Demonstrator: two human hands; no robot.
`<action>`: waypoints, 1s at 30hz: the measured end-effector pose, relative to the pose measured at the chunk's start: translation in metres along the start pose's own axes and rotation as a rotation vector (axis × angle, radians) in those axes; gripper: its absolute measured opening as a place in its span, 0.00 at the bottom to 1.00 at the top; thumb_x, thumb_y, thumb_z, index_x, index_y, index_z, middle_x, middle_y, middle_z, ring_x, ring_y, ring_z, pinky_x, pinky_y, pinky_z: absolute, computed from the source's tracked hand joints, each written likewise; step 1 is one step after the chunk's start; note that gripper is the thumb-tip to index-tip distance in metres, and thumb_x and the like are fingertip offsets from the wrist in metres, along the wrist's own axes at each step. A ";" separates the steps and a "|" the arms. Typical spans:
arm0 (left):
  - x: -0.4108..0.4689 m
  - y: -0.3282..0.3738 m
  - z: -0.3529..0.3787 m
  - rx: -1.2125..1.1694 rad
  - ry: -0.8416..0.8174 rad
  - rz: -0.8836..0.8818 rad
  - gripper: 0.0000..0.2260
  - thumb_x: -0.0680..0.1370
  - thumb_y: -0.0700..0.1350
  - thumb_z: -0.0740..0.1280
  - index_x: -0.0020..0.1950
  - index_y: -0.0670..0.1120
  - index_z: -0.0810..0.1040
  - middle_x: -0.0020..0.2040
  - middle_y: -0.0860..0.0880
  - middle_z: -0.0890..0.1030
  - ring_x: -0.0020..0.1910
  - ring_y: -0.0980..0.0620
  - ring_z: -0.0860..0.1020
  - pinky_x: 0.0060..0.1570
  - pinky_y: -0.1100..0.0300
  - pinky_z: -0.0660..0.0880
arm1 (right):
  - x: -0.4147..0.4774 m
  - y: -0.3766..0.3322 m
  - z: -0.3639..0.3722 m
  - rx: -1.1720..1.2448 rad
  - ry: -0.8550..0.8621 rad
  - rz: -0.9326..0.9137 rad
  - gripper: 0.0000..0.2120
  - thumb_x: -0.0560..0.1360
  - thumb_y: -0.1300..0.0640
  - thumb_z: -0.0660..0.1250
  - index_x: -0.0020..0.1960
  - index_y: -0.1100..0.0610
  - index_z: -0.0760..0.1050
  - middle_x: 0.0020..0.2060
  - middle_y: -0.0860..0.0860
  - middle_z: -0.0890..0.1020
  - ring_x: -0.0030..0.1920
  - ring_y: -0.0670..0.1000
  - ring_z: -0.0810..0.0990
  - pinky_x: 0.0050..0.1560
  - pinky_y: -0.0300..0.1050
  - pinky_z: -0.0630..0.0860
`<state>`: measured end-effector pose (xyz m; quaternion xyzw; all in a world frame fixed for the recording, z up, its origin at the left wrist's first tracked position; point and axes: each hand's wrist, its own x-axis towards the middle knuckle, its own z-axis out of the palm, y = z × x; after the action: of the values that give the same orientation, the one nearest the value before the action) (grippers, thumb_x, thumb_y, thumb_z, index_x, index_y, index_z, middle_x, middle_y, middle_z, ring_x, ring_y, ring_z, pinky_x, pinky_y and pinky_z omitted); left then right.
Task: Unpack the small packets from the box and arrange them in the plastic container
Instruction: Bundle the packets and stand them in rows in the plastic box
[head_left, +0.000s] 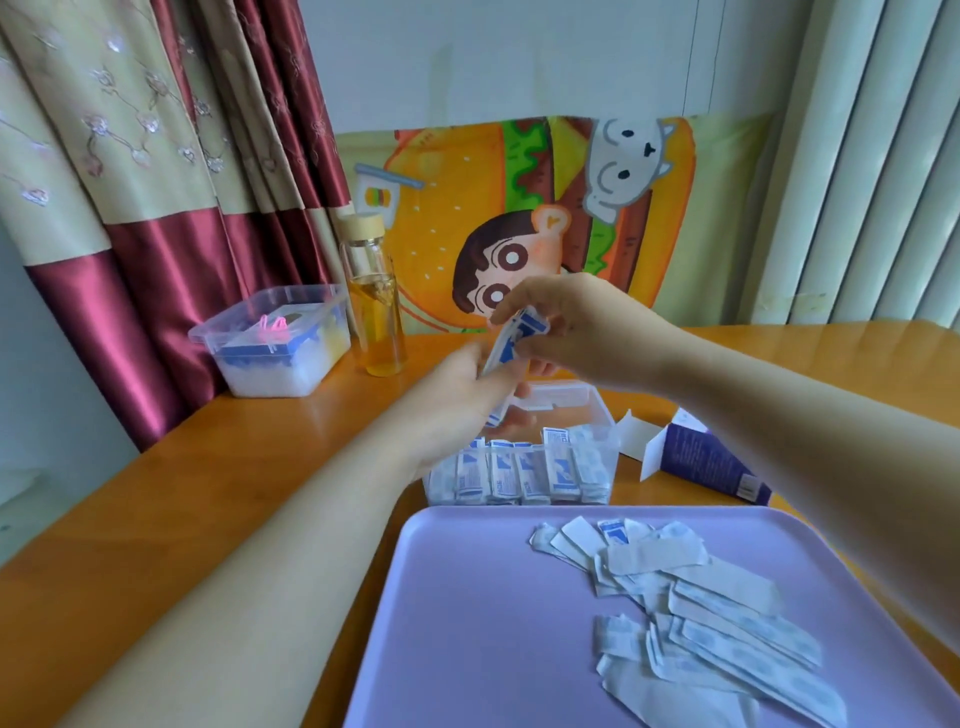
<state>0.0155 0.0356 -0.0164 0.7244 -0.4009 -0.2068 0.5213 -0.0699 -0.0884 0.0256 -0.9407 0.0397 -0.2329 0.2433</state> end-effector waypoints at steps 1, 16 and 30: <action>0.011 -0.001 -0.003 0.080 0.041 -0.008 0.11 0.80 0.54 0.58 0.60 0.50 0.67 0.52 0.47 0.80 0.46 0.48 0.82 0.53 0.51 0.78 | 0.009 0.006 0.000 -0.027 -0.006 0.025 0.14 0.74 0.66 0.65 0.56 0.53 0.77 0.49 0.50 0.80 0.36 0.44 0.82 0.37 0.39 0.80; 0.090 -0.048 0.009 0.587 -0.101 -0.227 0.06 0.75 0.41 0.68 0.41 0.49 0.73 0.40 0.48 0.82 0.46 0.47 0.82 0.51 0.50 0.80 | 0.048 0.077 0.064 -0.290 -0.341 0.324 0.17 0.73 0.64 0.67 0.62 0.59 0.74 0.56 0.55 0.78 0.50 0.54 0.76 0.43 0.40 0.72; 0.099 -0.060 0.016 0.703 -0.342 -0.394 0.04 0.74 0.44 0.66 0.43 0.46 0.79 0.37 0.50 0.82 0.33 0.54 0.75 0.35 0.63 0.68 | 0.058 0.096 0.092 -0.528 -0.704 0.255 0.14 0.75 0.63 0.64 0.60 0.60 0.77 0.50 0.55 0.82 0.42 0.52 0.77 0.32 0.37 0.67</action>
<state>0.0844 -0.0448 -0.0664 0.8759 -0.3815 -0.2700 0.1197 0.0274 -0.1429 -0.0668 -0.9800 0.1281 0.1511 0.0208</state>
